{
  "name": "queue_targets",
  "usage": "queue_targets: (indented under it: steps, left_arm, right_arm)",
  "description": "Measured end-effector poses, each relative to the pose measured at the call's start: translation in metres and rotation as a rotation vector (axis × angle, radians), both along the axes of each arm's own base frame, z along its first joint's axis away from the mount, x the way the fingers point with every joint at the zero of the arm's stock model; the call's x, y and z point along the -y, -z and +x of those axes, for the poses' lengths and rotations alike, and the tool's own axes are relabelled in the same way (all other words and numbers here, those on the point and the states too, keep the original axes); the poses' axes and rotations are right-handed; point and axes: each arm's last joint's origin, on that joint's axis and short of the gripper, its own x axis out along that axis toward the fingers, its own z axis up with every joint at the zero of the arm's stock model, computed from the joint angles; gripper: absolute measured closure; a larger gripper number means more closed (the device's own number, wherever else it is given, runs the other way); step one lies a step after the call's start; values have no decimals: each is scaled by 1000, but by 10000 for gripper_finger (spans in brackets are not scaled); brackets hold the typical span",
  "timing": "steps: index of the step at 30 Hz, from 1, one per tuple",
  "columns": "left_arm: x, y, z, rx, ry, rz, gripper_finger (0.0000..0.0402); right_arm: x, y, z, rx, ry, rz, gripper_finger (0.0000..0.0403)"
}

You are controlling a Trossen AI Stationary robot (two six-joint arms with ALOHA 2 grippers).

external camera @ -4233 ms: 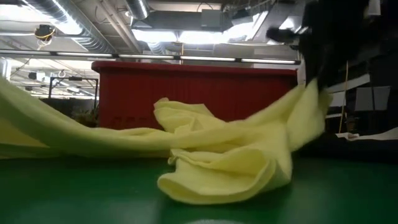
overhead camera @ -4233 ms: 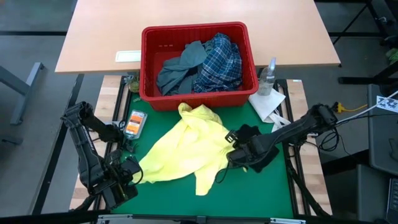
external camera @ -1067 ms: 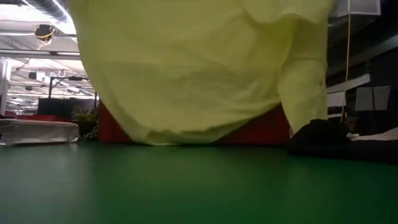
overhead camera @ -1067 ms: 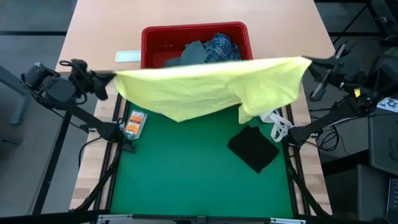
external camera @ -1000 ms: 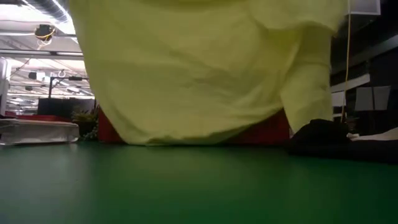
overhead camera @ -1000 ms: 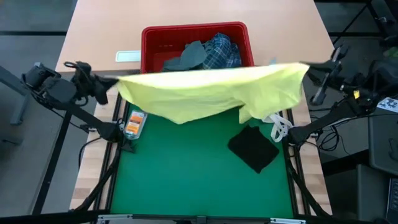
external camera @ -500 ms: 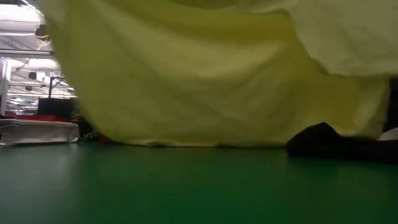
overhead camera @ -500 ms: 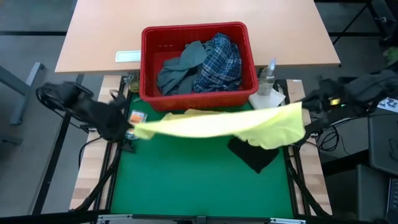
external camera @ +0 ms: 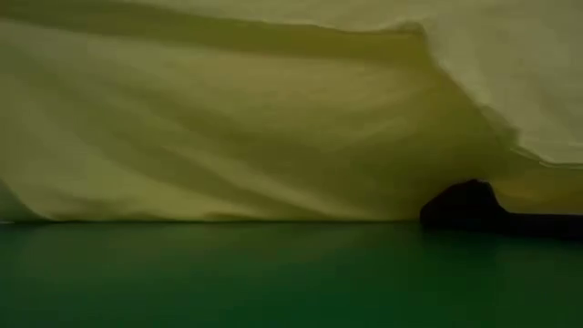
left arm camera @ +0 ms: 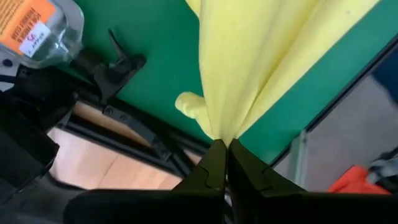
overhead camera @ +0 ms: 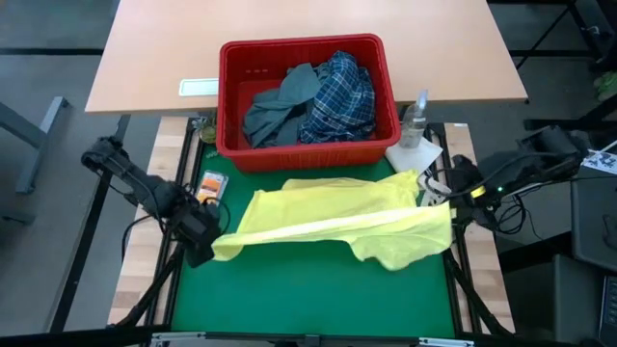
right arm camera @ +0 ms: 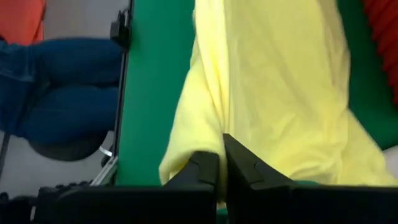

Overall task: Fold Laundry from Bin
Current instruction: Fold the yellow shirt

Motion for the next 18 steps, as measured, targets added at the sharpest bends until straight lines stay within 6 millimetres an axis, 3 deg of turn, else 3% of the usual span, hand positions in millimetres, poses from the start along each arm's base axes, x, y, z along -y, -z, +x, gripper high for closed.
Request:
queue_targets:
  steps: [13, 18]
  left_arm:
    - [21, 1, -13, 47, -13, 82, 401]
    - [24, -17, -20, 89, 2, 90, 401]
  right_arm:
    - [-4, 6, 5, -45, -26, 19, 397]
    - [-8, -7, 16, 140, -37, 84, 397]
